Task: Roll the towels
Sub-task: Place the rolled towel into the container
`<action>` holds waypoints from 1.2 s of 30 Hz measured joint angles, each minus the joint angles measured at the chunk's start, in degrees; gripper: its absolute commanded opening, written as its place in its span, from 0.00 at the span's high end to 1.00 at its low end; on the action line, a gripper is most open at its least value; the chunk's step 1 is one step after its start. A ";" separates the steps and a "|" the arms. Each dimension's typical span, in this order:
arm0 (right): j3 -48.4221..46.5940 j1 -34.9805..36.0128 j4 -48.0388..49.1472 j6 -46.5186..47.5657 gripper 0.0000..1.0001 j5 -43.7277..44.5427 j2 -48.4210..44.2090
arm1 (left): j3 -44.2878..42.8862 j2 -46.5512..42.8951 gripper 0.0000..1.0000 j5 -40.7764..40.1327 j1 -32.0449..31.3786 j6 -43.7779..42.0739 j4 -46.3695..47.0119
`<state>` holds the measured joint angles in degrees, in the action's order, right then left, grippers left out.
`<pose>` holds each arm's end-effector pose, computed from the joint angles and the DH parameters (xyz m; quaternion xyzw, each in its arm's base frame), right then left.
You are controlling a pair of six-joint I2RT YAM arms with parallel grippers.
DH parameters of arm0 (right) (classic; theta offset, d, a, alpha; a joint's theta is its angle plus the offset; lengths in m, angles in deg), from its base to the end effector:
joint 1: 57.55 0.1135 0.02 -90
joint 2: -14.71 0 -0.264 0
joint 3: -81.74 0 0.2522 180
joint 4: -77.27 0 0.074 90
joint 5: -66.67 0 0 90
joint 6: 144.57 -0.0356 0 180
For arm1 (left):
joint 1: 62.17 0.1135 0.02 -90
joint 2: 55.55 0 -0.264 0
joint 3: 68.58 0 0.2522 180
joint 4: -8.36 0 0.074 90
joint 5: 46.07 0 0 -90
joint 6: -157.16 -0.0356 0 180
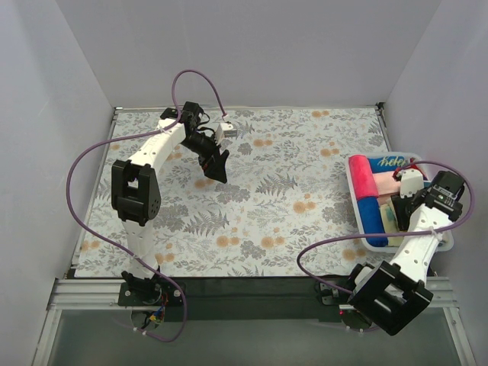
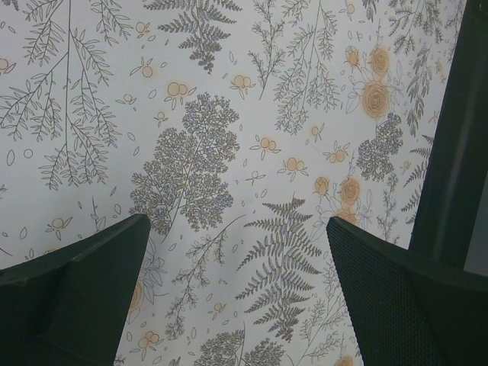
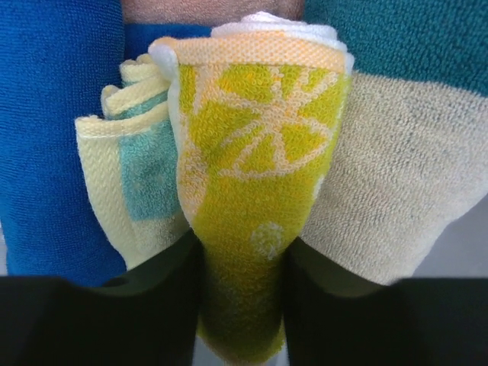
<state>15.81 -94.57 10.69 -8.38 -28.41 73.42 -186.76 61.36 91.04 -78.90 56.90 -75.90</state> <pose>0.1527 -0.1112 0.2766 -0.0887 0.9595 -0.1433 0.2257 0.3790 -0.1412 0.2570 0.2373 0.8840 -0.4014 0.0334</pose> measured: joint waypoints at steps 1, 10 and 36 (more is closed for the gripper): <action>-0.28 0.00 -0.35 -0.20 0.55 0.02 -0.02 | 0.00 0.00 0.02 0.00 0.00 0.00 0.02; -3.74 0.02 -5.20 -1.14 0.43 -0.72 0.24 | 0.00 0.00 0.02 0.07 0.00 -0.02 0.07; -30.60 6.03 -13.77 -8.81 0.02 -13.44 11.02 | -3.96 0.02 0.02 1.42 3.48 7.21 3.50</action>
<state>-14.79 -88.53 -3.08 -17.19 -41.85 84.44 -190.72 61.38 92.46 -75.43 64.11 -72.41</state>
